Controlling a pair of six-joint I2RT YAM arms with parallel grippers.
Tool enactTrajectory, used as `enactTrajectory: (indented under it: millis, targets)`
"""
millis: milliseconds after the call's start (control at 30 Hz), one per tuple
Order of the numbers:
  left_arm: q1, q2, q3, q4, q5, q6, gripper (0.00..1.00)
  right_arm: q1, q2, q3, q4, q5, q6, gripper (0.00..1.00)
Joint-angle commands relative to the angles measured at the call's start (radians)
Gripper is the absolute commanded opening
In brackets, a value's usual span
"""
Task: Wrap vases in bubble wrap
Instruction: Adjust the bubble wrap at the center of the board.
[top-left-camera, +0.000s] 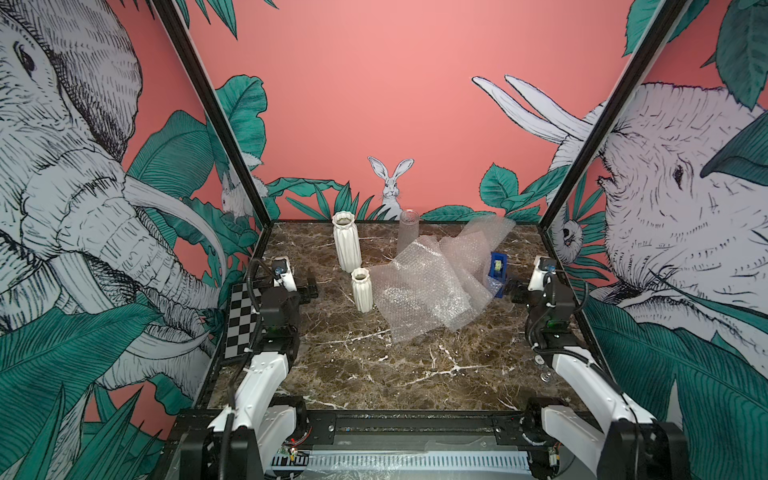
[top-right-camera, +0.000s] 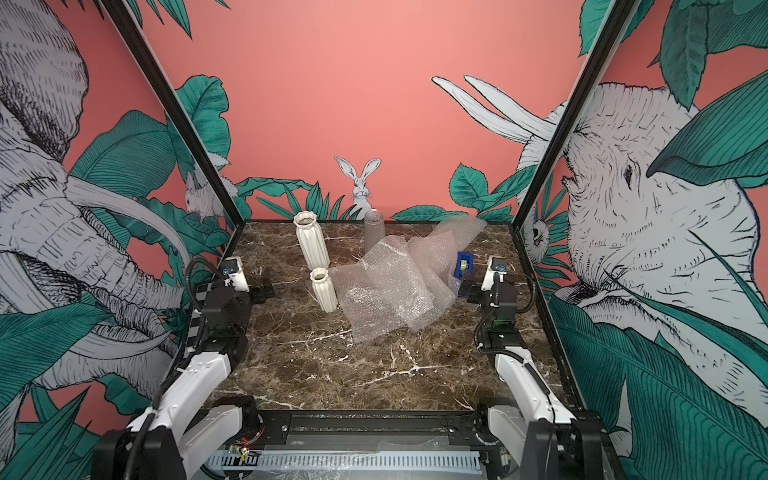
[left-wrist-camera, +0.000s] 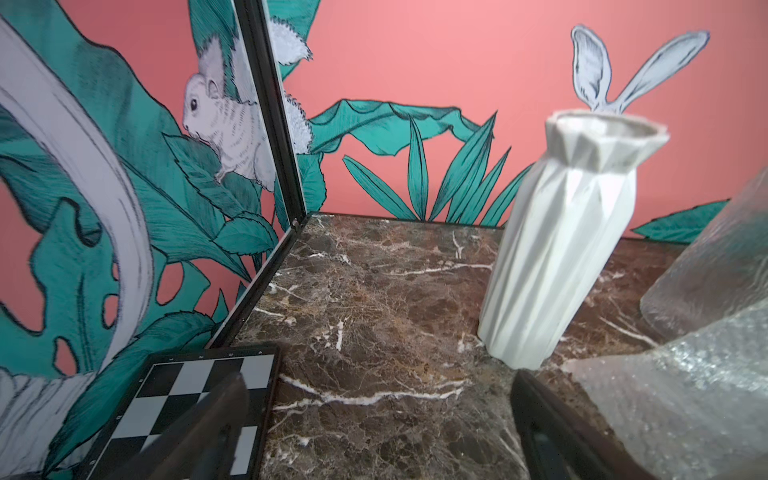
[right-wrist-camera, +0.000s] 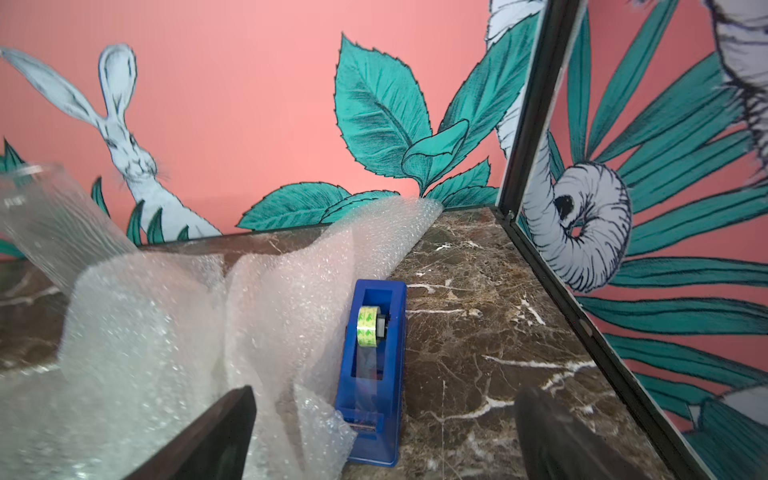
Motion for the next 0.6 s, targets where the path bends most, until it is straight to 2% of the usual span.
enactTrajectory:
  millis: [0, 100, 133, 200, 267, 367, 467, 567]
  targets:
    - [-0.002, -0.091, 0.058, -0.317, -0.054, -0.237, 1.0, 0.001, -0.038, 0.104, -0.341, -0.027, 0.164, 0.99]
    - [-0.001, -0.154, 0.101, -0.57, -0.139, -0.442, 1.0, -0.005, -0.056, 0.148, -0.464, -0.136, 0.24, 0.99]
    - [-0.001, -0.17, 0.107, -0.606, -0.156, -0.46, 1.0, -0.007, -0.063, 0.142, -0.457, -0.184, 0.254, 0.99]
    - [-0.001, -0.206, 0.106, -0.634, -0.101, -0.42, 1.0, -0.008, -0.063, 0.136, -0.438, -0.301, 0.265, 0.99]
    - [-0.001, -0.23, 0.103, -0.649, -0.044, -0.403, 1.0, -0.006, -0.038, 0.164, -0.476, -0.333, 0.285, 0.99]
    - [-0.001, -0.244, 0.125, -0.673, 0.07, -0.367, 1.0, 0.048, 0.027, 0.202, -0.535, -0.332, 0.322, 0.99]
    - [-0.002, -0.25, 0.153, -0.72, 0.119, -0.361, 1.0, 0.194, 0.066, 0.207, -0.568, -0.191, 0.348, 0.99]
    - [-0.019, -0.273, 0.162, -0.73, 0.168, -0.354, 1.0, 0.314, 0.109, 0.167, -0.511, -0.133, 0.449, 0.96]
